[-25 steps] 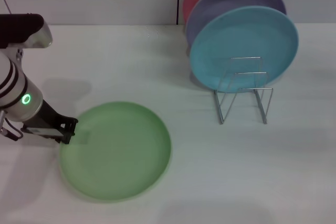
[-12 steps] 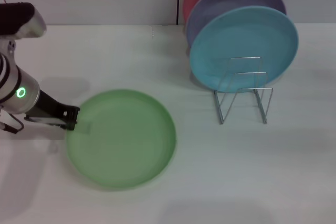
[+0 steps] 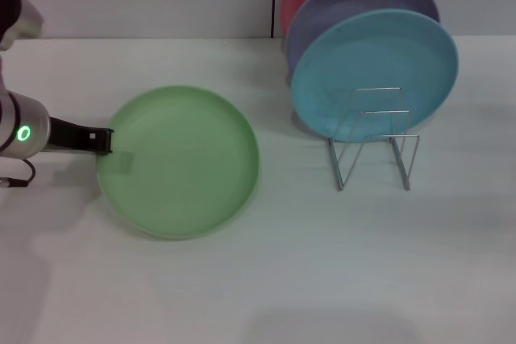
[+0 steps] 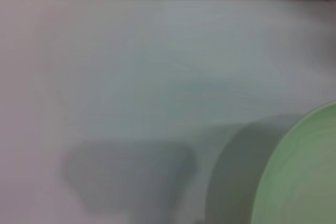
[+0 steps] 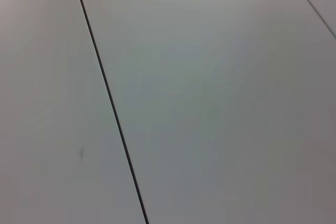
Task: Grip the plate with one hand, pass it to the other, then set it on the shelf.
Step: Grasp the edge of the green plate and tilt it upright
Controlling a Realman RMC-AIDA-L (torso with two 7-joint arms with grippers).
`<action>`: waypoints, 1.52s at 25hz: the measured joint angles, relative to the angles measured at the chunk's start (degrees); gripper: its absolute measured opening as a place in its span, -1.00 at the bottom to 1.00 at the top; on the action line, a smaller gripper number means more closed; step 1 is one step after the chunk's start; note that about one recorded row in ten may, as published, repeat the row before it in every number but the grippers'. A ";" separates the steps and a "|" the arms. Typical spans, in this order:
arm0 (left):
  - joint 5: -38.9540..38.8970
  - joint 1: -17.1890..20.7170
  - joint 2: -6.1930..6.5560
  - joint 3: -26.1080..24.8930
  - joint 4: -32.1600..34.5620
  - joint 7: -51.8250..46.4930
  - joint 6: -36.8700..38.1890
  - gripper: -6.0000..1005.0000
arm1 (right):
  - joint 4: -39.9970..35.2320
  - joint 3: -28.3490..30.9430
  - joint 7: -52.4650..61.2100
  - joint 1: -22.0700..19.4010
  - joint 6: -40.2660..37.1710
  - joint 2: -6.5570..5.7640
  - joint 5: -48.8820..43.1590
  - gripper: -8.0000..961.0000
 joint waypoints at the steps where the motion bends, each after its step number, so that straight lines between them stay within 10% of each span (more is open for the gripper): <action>1: -0.06 0.50 0.02 0.01 -0.07 0.13 1.23 -0.92 | 0.03 -0.01 0.00 0.06 0.39 0.00 0.00 -0.04; 12: -0.14 5.70 0.11 1.83 -0.36 1.02 16.65 -0.92 | 0.06 -0.04 -0.31 0.59 4.53 -0.31 0.00 -0.04; 38: -3.94 19.81 0.30 21.17 14.78 -3.88 87.47 -0.92 | 0.06 -3.75 -0.51 0.35 9.64 0.28 0.00 -0.04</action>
